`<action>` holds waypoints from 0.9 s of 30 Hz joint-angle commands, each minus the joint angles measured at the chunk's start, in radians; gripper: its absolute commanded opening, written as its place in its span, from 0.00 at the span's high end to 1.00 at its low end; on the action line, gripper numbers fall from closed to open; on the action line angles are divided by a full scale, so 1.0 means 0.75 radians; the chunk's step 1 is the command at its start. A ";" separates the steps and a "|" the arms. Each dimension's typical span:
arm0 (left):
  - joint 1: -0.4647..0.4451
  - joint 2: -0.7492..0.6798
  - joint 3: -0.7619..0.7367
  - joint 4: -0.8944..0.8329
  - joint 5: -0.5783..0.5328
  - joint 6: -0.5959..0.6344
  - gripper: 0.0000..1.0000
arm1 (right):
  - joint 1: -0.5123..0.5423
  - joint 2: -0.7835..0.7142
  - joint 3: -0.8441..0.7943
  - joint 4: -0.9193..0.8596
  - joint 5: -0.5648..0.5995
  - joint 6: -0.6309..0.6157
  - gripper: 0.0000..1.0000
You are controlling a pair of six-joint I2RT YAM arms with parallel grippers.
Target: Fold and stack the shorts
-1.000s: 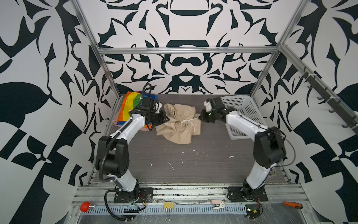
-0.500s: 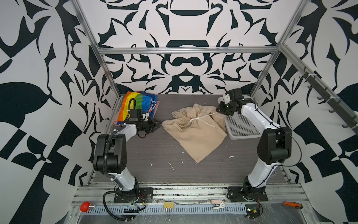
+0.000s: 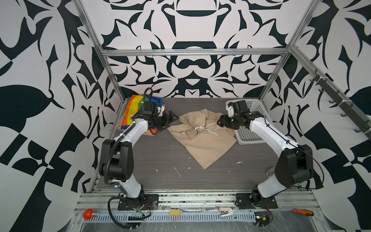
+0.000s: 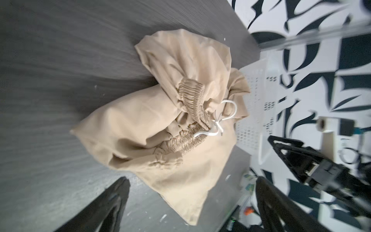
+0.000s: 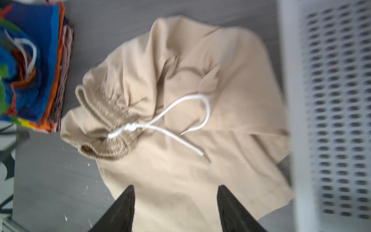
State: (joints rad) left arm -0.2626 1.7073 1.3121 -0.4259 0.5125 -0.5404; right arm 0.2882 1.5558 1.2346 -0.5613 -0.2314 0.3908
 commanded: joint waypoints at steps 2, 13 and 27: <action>-0.159 0.149 0.146 -0.433 -0.333 0.324 0.00 | 0.075 -0.063 -0.164 0.060 0.031 0.060 0.32; -0.351 0.336 0.307 -0.647 -0.762 0.478 0.00 | 0.202 -0.167 -0.566 0.217 0.029 0.164 0.32; -0.368 0.419 0.297 -0.484 -0.644 0.467 0.47 | 0.214 -0.004 -0.705 0.449 0.017 0.224 0.35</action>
State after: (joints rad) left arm -0.5335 2.0102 1.5414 -0.8165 -0.0265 -0.1795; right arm 0.4423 1.5043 0.7280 -0.2836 -0.2256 0.5510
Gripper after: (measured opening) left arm 0.565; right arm 0.662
